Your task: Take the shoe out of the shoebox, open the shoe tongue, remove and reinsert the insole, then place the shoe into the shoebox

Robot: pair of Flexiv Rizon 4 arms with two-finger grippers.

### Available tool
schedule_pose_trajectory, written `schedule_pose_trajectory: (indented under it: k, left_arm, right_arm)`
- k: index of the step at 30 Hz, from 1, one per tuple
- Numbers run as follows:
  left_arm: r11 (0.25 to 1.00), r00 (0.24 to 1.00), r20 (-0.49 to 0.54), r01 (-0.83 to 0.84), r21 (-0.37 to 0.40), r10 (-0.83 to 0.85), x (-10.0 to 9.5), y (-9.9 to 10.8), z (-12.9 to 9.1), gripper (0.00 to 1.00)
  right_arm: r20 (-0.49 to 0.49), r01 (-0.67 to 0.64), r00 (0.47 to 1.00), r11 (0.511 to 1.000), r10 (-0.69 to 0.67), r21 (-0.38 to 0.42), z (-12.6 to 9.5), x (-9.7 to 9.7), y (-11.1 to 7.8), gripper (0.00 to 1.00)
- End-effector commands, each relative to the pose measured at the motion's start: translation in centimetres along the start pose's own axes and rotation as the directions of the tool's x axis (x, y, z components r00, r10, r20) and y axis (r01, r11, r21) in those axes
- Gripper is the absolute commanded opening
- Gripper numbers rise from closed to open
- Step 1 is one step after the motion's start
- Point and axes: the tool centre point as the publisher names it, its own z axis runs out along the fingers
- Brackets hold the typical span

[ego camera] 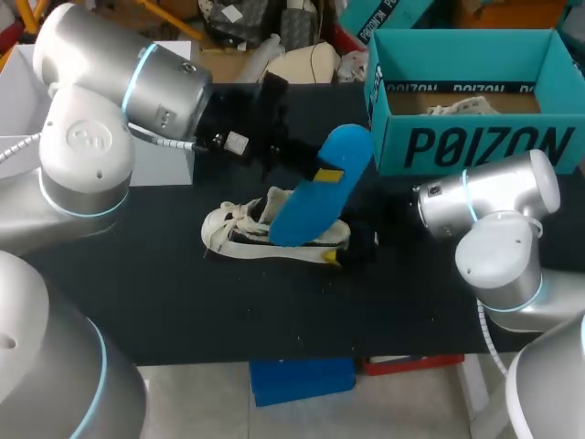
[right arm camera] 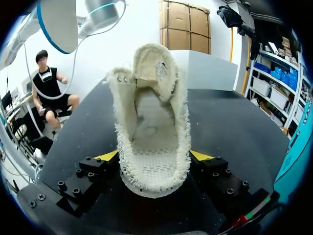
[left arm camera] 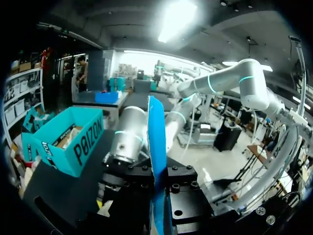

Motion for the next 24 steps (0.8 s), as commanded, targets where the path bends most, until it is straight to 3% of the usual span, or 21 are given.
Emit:
schedule_pose_trajectory:
  k: [1,5,8,24]
  left_arm:
    - [0.976,0.996,0.052,0.063,0.207,-0.075,2.1,-0.1,-1.1,0.00]
    - [0.946,0.991,0.054,0.099,0.308,-0.121,3.2,-1.7,-1.9,0.00]
    - [0.936,0.991,0.046,0.102,0.337,-0.124,4.1,-2.9,-2.4,0.00]
    - [0.909,0.995,-0.043,0.099,0.405,-0.090,8.3,-11.1,-5.0,0.00]
  right_arm:
    - [0.001,-0.001,1.000,1.000,0.001,0.002,0.3,0.1,-0.4,0.00]
    - [0.001,-0.001,1.000,1.000,0.001,0.002,0.3,0.1,-0.4,0.00]
    - [0.001,-0.001,1.000,1.000,0.001,0.002,0.3,0.1,-0.4,0.00]
    - [0.001,-0.001,1.000,1.000,0.001,0.002,0.3,0.1,-0.4,0.00]
